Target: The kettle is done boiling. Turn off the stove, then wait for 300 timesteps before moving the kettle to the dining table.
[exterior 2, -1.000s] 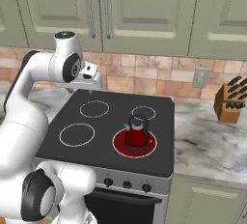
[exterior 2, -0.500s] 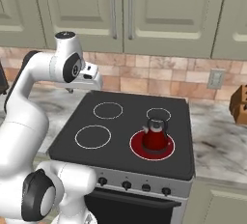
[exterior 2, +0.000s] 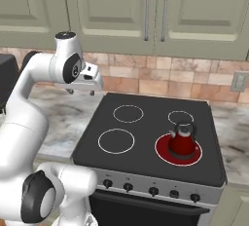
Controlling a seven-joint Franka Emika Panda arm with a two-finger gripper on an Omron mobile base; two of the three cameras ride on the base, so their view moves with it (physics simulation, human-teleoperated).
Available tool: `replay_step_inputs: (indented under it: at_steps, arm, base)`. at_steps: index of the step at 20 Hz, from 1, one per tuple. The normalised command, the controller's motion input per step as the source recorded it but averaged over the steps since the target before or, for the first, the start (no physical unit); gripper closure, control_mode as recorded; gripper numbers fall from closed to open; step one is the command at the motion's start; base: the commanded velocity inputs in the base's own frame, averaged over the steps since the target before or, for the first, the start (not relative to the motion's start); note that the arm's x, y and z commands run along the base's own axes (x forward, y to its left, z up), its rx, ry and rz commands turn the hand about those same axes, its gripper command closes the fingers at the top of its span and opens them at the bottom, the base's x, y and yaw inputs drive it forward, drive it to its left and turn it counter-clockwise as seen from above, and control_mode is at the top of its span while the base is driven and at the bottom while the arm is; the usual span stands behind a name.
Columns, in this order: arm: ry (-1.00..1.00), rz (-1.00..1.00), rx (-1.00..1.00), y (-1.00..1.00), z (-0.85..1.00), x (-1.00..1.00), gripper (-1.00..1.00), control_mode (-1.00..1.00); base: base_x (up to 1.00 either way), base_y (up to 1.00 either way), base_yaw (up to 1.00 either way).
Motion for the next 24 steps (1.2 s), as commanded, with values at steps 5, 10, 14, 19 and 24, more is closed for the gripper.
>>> replay_step_inputs:
  at_steps: [5, 10, 14, 19, 24]
  arm:
    - [0.0, 0.0, 0.0, 0.0, 0.0, 0.0, -1.0, 1.0]
    - [0.0, 0.0, 0.0, 0.0, 0.0, 0.0, -1.0, -1.0]
    - [-0.08, 0.0, 0.03, -0.11, -0.01, -0.04, -1.0, -1.0]
    - [-0.12, 0.0, 0.06, -0.19, 0.0, -0.14, -1.0, -1.0]
    - [-0.12, 0.0, 0.09, -0.49, -0.01, -0.23, -1.0, -1.0]
  base:
    - [0.0, 0.38, 0.0]
    - [0.0, 0.0, 0.0]
    - [0.0, 0.0, 0.0]
    - [0.0, 0.0, 0.0]
    - [0.0, 0.0, 0.0]
